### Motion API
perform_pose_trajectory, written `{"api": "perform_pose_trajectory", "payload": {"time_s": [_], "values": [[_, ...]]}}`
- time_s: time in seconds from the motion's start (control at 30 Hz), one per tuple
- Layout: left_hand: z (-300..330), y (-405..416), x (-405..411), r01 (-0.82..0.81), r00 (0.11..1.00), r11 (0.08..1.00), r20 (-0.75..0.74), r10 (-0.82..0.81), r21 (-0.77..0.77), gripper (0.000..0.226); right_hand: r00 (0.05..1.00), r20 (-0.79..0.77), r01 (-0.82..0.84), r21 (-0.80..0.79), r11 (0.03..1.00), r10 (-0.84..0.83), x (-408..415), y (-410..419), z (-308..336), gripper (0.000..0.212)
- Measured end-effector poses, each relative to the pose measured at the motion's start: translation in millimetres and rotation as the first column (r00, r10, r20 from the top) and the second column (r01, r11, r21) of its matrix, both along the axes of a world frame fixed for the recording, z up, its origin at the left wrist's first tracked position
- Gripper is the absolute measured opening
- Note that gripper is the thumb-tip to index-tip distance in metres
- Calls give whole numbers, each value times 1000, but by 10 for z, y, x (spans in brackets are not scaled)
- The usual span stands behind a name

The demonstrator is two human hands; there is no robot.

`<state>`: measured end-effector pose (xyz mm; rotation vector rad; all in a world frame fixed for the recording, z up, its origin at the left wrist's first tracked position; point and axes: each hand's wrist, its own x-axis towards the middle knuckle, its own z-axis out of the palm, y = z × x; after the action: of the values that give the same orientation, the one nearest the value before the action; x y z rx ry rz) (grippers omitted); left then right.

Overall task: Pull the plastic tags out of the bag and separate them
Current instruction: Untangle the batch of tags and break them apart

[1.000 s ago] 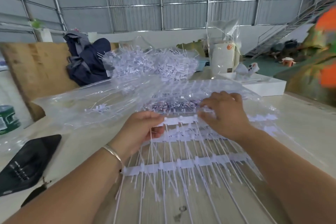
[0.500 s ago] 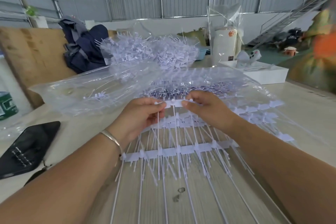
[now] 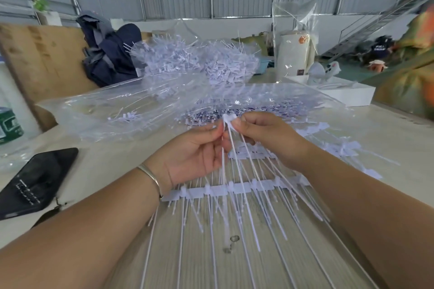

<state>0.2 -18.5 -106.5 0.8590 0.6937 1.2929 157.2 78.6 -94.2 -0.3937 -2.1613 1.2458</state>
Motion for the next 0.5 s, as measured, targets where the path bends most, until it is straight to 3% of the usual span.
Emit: {"api": "perform_pose_trajectory", "payload": {"time_s": [0.13, 0.23, 0.4, 0.5], "values": [[-12, -5, 77, -24, 994, 999, -106, 22, -21, 14, 1000, 18, 6, 1, 1000, -6, -32, -26, -41, 80], [-25, 1, 75, -52, 989, 998, -142, 46, -38, 21, 1000, -9, 19, 23, 1000, -19, -56, -46, -29, 83], [48, 15, 37, -74, 992, 995, -103, 67, -63, 36, 969, -157, 201, 49, 978, -191, -42, 19, 5, 53], [59, 17, -47, -146, 986, 989, -86, 143, -35, 22, 943, -148, 322, 166, 932, -300, -42, 59, -57, 52]]}}
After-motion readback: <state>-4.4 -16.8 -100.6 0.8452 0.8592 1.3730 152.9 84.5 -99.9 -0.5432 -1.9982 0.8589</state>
